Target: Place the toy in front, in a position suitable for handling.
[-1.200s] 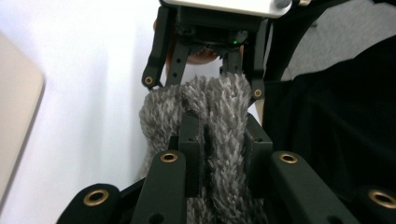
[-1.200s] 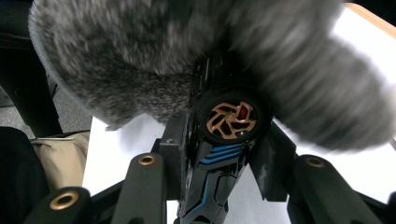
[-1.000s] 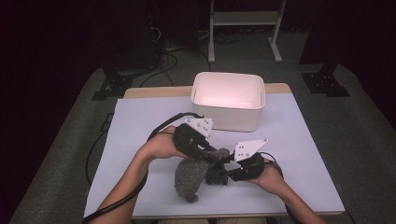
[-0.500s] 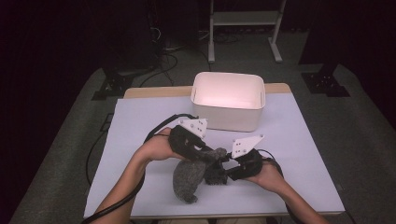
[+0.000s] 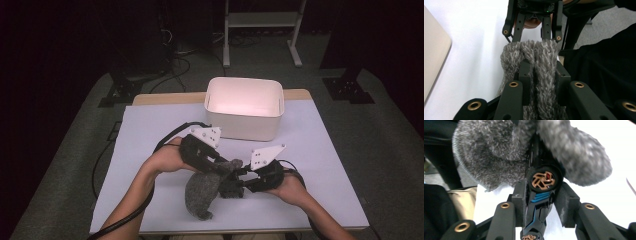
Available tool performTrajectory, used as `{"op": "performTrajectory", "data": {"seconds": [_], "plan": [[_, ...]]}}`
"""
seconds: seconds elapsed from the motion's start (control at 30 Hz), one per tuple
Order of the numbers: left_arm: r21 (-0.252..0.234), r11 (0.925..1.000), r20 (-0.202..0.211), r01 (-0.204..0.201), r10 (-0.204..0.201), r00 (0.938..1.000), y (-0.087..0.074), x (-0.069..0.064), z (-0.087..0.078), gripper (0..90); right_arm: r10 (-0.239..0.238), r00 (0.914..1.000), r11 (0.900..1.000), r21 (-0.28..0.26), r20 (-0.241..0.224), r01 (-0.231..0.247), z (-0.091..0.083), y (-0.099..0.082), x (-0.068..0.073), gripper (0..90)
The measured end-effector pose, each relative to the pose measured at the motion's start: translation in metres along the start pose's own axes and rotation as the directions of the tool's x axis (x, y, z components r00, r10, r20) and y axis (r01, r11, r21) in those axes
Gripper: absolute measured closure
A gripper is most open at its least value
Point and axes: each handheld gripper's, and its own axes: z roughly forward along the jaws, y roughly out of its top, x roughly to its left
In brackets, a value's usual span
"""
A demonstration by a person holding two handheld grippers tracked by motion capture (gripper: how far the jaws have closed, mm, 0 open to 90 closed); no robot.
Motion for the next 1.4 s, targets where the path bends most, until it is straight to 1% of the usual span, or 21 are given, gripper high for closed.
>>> {"op": "performTrajectory", "data": {"seconds": [0.13, 0.23, 0.27, 0.3, 0.4, 0.47, 0.5, 0.6, 0.67, 0.7, 0.77, 0.8, 0.87, 0.97, 1.0, 1.07, 1.13, 1.27, 1.33, 1.37, 1.4], "plan": [[0.001, 1.0000, 0.016, 0.002, -0.002, 0.9999, -0.001, 0.001, 0.003, 73.9, -0.007, 1.0000, 0.9999, 0.009, -0.004, 0.007, 0.001, 0.002, 0.000, 63.6], [0.004, 1.0000, 0.010, 0.004, -0.004, 0.9999, 0.000, 0.001, 0.004, 73.9, 0.001, 1.0000, 0.9999, 0.010, -0.009, -0.001, 0.001, 0.002, -0.001, 62.5], [0.001, 1.0000, 0.016, 0.001, -0.001, 0.9999, 0.001, 0.001, 0.005, 73.9, 0.002, 1.0000, 1.0000, 0.006, -0.007, -0.002, 0.001, 0.002, -0.001, 61.6], [0.000, 1.0000, 0.017, 0.001, -0.001, 0.9999, 0.001, 0.001, 0.006, 73.9, 0.006, 0.9999, 1.0000, -0.002, -0.009, -0.006, 0.002, 0.002, -0.001, 57.8], [-0.007, 1.0000, 0.028, -0.006, 0.006, 0.9996, 0.004, 0.001, 0.009, 73.9, 0.005, 1.0000, 1.0000, -0.005, -0.005, -0.005, 0.007, 0.005, 0.000, 53.9], [-0.008, 0.9999, 0.040, -0.014, 0.014, 0.9991, 0.005, 0.001, 0.011, 73.9, 0.002, 1.0000, 1.0000, -0.004, -0.004, -0.002, 0.011, 0.007, 0.001, 54.8], [-0.008, 0.9998, 0.043, -0.016, 0.016, 0.9989, 0.006, 0.001, 0.013, 73.9, -0.008, 1.0000, 1.0000, -0.001, 0.005, 0.008, 0.012, 0.007, 0.001, 57.5], [0.006, 0.9995, 0.039, -0.032, 0.032, 0.9987, 0.009, 0.000, 0.014, 73.9, -0.021, 0.9998, 0.9998, 0.003, 0.004, 0.021, 0.010, 0.007, 0.001, 57.9], [0.007, 0.9993, 0.023, -0.038, 0.038, 0.9990, 0.010, -0.001, 0.011, 73.8, -0.024, 0.9997, 0.9997, 0.006, 0.007, 0.024, 0.010, 0.007, 0.002, 57.9], [-0.004, 0.9994, 0.016, -0.035, 0.035, 0.9993, 0.009, -0.001, 0.008, 73.9, -0.024, 0.9997, 0.9997, 0.008, 0.006, 0.024, 0.009, 0.007, 0.002, 57.9], [0.006, 0.9997, 0.017, -0.023, 0.023, 0.9996, 0.005, -0.001, 0.005, 74.3, -0.021, 0.9998, 0.9997, 0.010, 0.006, 0.021, 0.007, 0.005, 0.002, 58.0], [-0.001, 0.9999, 0.021, -0.016, 0.016, 0.9997, 0.003, -0.001, 0.004, 74.3, -0.021, 0.9998, 0.9997, 0.012, 0.003, 0.021, 0.005, 0.004, 0.001, 58.0], [0.017, 0.9998, 0.010, -0.006, 0.006, 0.9999, -0.002, 0.000, 0.005, 74.5, -0.016, 0.9999, 0.9997, 0.017, 0.003, 0.016, 0.002, 0.003, 0.001, 57.9], [0.003, 0.9999, 0.020, 0.013, -0.013, 0.9997, -0.008, 0.002, 0.009, 74.4, -0.011, 0.9999, 0.9997, 0.022, 0.007, 0.011, -0.002, 0.000, 0.000, 57.9], [-0.019, 0.9997, 0.030, 0.016, -0.015, 0.9994, -0.009, 0.003, 0.011, 74.4, -0.010, 0.9999, 0.9996, 0.026, 0.010, 0.010, -0.004, -0.001, 0.000, 57.9], [-0.034, 0.9994, 0.035, 0.011, -0.010, 0.9993, -0.008, 0.003, 0.013, 74.4, -0.014, 0.9998, 0.9994, 0.033, 0.013, 0.013, -0.007, -0.002, 0.001, 57.9], [-0.038, 0.9993, 0.037, 0.005, -0.003, 0.9993, -0.006, 0.003, 0.015, 74.4, -0.021, 0.9996, 0.9989, 0.043, 0.020, 0.020, -0.009, -0.002, 0.002, 57.9], [-0.026, 0.9997, 0.029, 0.007, -0.006, 0.9996, -0.007, 0.004, 0.018, 74.1, -0.015, 0.9996, 0.9987, 0.050, 0.023, 0.014, -0.014, -0.006, 0.002, 57.9], [-0.020, 0.9997, 0.036, 0.012, -0.011, 0.9993, -0.009, 0.006, 0.021, 74.1, -0.010, 0.9995, 0.9985, 0.053, 0.028, 0.009, -0.017, -0.008, 0.002, 57.9], [-0.017, 0.9996, 0.042, 0.023, -0.022, 0.9989, -0.011, 0.007, 0.024, 74.1, -0.010, 0.9995, 0.9984, 0.056, 0.030, 0.009, -0.019, -0.009, 0.002, 57.9], [-0.007, 0.9997, 0.047, 0.024, -0.024, 0.9986, -0.011, 0.008, 0.028, 74.1, -0.011, 0.9994, 0.9983, 0.057, 0.032, 0.009, -0.020, -0.011, 0.002, 57.9]]}}
